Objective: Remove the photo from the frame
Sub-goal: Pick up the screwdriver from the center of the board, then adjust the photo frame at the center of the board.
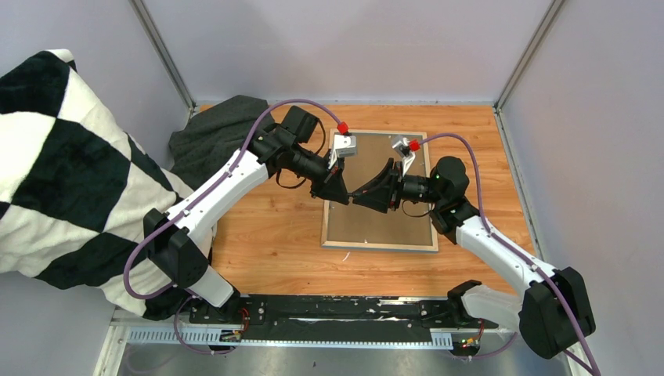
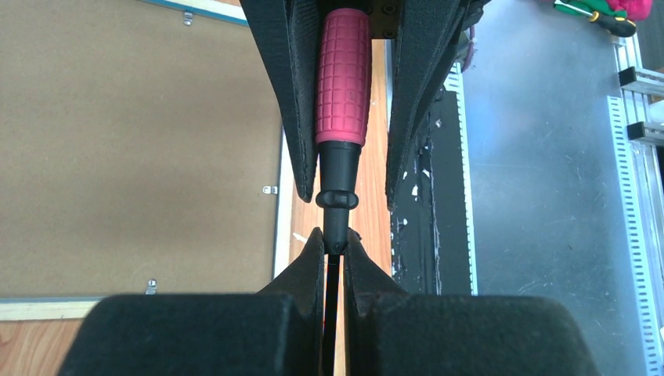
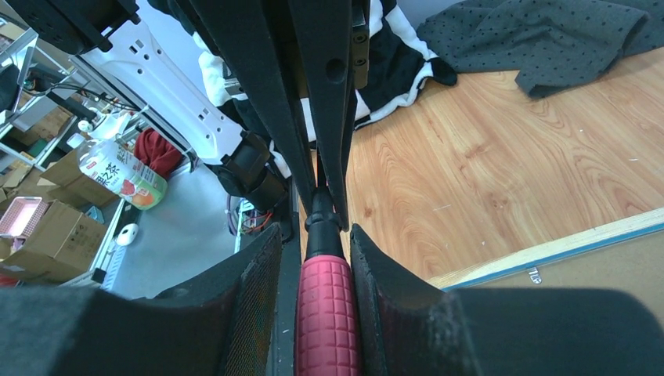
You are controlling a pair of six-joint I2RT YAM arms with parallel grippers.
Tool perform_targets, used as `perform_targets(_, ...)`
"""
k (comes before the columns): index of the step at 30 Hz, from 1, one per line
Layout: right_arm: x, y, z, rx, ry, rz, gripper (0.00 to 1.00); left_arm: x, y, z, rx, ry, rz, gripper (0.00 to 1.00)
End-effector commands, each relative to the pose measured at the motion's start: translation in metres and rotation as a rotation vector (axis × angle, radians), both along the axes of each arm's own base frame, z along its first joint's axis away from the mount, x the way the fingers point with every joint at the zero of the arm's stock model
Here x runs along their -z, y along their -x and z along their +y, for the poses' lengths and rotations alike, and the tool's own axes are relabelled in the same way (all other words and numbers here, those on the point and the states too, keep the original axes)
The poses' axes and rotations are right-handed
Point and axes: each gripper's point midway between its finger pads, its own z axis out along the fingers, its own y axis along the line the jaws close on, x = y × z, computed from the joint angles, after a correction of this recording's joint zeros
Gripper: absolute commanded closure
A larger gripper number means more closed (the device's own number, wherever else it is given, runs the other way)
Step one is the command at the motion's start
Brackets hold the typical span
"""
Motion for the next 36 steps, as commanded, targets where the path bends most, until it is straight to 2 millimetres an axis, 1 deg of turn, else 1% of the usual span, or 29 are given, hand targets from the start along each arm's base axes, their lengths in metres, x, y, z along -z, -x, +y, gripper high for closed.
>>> perform_targets(1, -0.017, 0.006, 0.006, -0.033, -0.028, -0.026, 0.61, 0.001, -0.005, -0.002, -0.009, 0.007, -0.009, 1.0)
perform_targets(3, -0.016, 0.005, 0.006, -0.028, -0.026, -0.023, 0.61, 0.002, -0.005, -0.004, -0.003, 0.007, -0.005, 1.0)
perform_targets(6, -0.015, 0.005, 0.006, -0.027, -0.025, -0.021, 0.66, 0.004, -0.004, -0.005, 0.001, 0.003, -0.002, 1.0)
perform_targets(12, -0.015, 0.003, 0.005, -0.017, -0.011, -0.049, 0.95, 0.008, -0.006, -0.007, -0.002, -0.009, 0.001, 1.0)
perform_targets(13, -0.015, 0.002, 0.004, -0.012, -0.007, -0.051, 0.99, 0.008, -0.007, -0.007, -0.005, -0.012, -0.001, 1.0)
perform_targets(14, -0.015, 0.001, 0.002, -0.005, -0.005, -0.055, 1.0, 0.008, -0.008, -0.007, -0.01, -0.015, -0.006, 0.99)
perform_targets(15, -0.016, 0.0, 0.002, -0.004, -0.005, -0.059, 1.0, 0.007, -0.009, -0.006, -0.015, -0.016, -0.009, 0.96)
perform_targets(16, -0.017, -0.001, 0.0, 0.003, -0.004, -0.065, 1.0, 0.006, -0.01, -0.005, -0.023, -0.019, -0.015, 0.89)
perform_targets(20, -0.022, -0.007, -0.011, 0.036, 0.008, -0.1, 1.0, -0.003, -0.02, 0.005, -0.068, -0.01, -0.036, 0.55)
perform_targets(21, -0.02, -0.009, -0.014, 0.05, 0.024, -0.096, 1.0, -0.005, -0.025, 0.009, -0.091, -0.009, -0.041, 0.5)
perform_targets(22, -0.022, -0.013, -0.018, 0.073, 0.034, -0.125, 1.0, -0.008, -0.03, 0.014, -0.116, -0.01, -0.051, 0.45)
perform_targets(24, -0.018, -0.019, -0.026, 0.118, 0.099, -0.127, 1.0, -0.014, -0.041, 0.026, -0.171, -0.015, -0.081, 0.32)
perform_targets(26, -0.011, -0.029, -0.036, 0.189, 0.197, -0.156, 1.0, -0.018, -0.053, 0.038, -0.237, -0.027, -0.109, 0.22)
perform_targets(27, -0.006, -0.035, -0.043, 0.228, 0.256, -0.177, 1.0, -0.02, -0.058, 0.044, -0.266, -0.031, -0.119, 0.14)
perform_targets(28, -0.001, -0.04, -0.051, 0.272, 0.315, -0.202, 1.0, -0.02, -0.064, 0.049, -0.303, -0.038, -0.13, 0.02)
perform_targets(29, 0.005, -0.046, -0.061, 0.323, 0.377, -0.224, 1.0, -0.018, -0.074, 0.055, -0.362, -0.059, -0.157, 0.0)
perform_targets(30, 0.009, -0.057, -0.074, 0.398, 0.446, -0.271, 1.0, -0.017, -0.082, 0.061, -0.411, -0.075, -0.189, 0.0)
perform_targets(31, 0.013, -0.062, -0.085, 0.452, 0.501, -0.295, 1.0, -0.012, -0.091, 0.066, -0.458, -0.096, -0.215, 0.0)
perform_targets(34, 0.023, -0.067, -0.117, 0.572, 0.636, -0.375, 1.0, 0.004, -0.121, 0.084, -0.629, -0.147, -0.311, 0.0)
perform_targets(36, 0.034, -0.068, -0.135, 0.632, 0.713, -0.406, 1.0, 0.02, -0.136, 0.092, -0.679, -0.182, -0.374, 0.0)
